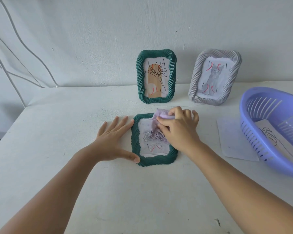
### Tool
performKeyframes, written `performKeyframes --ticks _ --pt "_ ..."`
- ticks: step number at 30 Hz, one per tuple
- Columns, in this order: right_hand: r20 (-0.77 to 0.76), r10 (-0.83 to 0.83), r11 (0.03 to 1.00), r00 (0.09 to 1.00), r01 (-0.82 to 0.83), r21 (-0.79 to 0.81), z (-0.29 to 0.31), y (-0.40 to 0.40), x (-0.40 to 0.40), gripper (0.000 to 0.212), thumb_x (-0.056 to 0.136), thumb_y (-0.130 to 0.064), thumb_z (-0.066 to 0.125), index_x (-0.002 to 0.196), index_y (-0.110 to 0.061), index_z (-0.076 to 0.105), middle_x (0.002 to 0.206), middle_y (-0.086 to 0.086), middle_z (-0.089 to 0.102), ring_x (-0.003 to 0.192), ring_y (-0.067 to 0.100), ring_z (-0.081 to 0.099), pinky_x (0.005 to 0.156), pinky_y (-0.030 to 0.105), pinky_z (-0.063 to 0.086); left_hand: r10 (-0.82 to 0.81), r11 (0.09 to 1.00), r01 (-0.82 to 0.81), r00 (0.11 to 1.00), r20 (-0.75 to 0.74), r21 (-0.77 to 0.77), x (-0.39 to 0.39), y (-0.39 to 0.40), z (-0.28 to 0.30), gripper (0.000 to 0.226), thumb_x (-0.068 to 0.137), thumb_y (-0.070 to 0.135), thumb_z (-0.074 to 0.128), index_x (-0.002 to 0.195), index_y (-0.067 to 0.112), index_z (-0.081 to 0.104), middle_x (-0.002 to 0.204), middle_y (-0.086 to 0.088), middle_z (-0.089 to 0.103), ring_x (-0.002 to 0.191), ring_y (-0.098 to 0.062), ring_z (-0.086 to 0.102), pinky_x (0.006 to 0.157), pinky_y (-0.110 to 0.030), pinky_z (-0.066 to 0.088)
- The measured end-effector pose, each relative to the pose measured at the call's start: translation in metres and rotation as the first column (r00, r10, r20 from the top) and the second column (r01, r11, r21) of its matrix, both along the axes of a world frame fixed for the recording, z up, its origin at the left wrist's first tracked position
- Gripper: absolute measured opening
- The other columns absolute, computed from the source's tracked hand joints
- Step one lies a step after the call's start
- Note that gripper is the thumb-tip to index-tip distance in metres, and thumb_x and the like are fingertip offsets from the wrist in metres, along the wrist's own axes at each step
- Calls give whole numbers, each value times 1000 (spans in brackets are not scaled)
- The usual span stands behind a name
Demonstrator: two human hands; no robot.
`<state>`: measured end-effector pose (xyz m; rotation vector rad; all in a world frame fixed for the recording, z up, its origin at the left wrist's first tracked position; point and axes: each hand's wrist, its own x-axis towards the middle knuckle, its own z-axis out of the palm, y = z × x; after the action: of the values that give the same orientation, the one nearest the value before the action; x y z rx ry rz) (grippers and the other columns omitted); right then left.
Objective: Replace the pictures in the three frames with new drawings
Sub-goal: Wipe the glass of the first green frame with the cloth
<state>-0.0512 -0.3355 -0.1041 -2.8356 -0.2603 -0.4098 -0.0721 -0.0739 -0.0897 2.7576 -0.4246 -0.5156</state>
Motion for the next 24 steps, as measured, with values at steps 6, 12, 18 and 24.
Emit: performKeyframes --ticks 6,12,18,24 --pt "-9 182 983 983 -182 39 -1 2 -19 22 93 -55 60 110 -48 73 116 -6 49 110 26 43 114 62 15 1 1000 -1 1000 0 -3 -1 1 0 142 43 104 54 156 50 -11 165 21 -20 148 -4 -33 123 -46 -17" --pt "70 19 999 997 -17 -28 1 -15 -14 18 90 -51 66 105 -46 76 105 -5 52 99 26 48 110 60 20 -1 1000 1 1000 -1 -2 0 0 0 142 43 105 54 156 50 -12 165 21 -21 147 -4 -34 123 -47 -18" --pt "3 -1 997 1000 1 75 -5 15 -10 18 89 -48 66 103 -42 76 103 -3 51 98 30 50 108 61 28 -3 1000 3 1000 1 -3 1 1 -1 141 44 104 54 156 50 -12 165 21 -21 147 -4 -34 123 -46 -18" --pt "-21 214 972 977 -211 101 -2 -22 -25 31 93 -62 52 113 -50 72 110 -12 46 105 21 43 111 61 23 1 1000 -1 1000 2 -2 1 1 -2 141 43 105 54 156 50 -12 165 22 -21 147 -3 -34 123 -47 -18"
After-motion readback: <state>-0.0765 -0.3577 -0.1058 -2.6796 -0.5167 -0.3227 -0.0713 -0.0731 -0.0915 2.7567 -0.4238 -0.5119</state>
